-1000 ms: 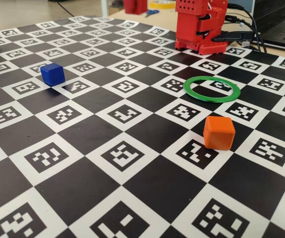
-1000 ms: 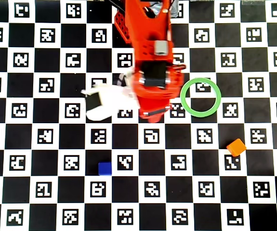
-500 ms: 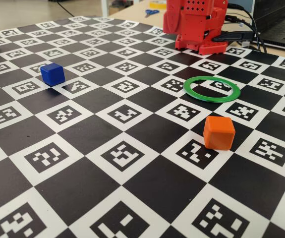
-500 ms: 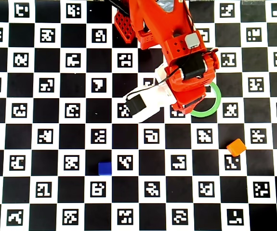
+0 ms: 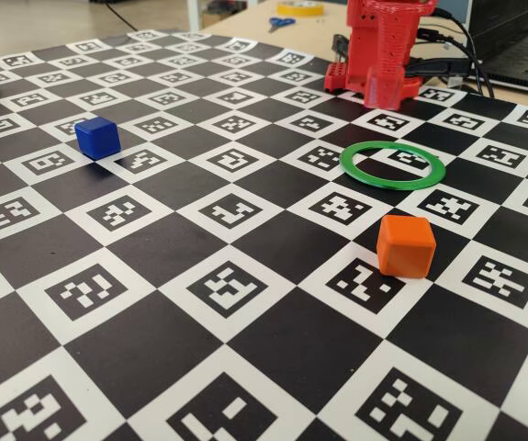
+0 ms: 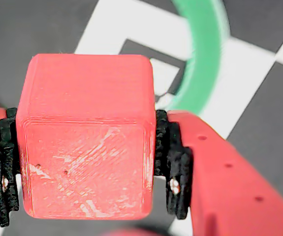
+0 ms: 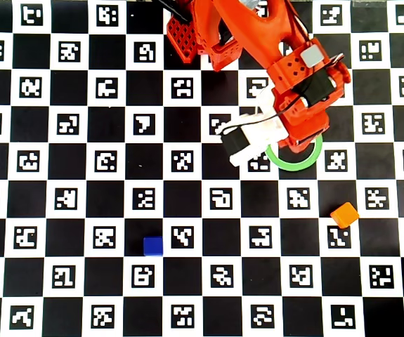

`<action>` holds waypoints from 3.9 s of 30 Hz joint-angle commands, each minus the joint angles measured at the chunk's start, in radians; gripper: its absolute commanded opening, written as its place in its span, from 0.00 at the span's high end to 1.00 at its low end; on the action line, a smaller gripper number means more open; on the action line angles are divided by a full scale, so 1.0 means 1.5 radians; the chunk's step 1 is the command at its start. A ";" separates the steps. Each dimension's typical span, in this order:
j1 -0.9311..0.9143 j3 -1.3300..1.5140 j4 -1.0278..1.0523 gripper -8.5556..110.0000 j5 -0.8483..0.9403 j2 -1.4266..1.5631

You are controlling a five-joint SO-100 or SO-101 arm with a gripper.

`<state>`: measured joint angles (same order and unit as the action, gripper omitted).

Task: Grab the red cube then put it in the green circle then put the blue cube on top and finally the orange cube on top

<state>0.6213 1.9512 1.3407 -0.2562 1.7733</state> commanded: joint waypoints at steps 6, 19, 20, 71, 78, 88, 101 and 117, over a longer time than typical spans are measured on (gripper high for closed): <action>0.048 0.004 -0.047 0.84 -0.176 0.017; -0.001 0.042 -0.134 0.84 -0.181 -0.067; -0.003 0.045 -0.135 0.84 -0.179 -0.069; 0.040 0.100 -0.210 0.78 -0.208 -0.114; 0.035 0.109 -0.212 0.74 -0.207 -0.104; 0.018 0.114 -0.205 0.67 -0.211 -0.091; 0.016 0.116 -0.182 0.64 -0.185 -0.061; -0.044 0.021 -0.087 0.64 -0.120 -0.025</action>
<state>0.5814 2.0831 1.1674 -0.4556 1.6598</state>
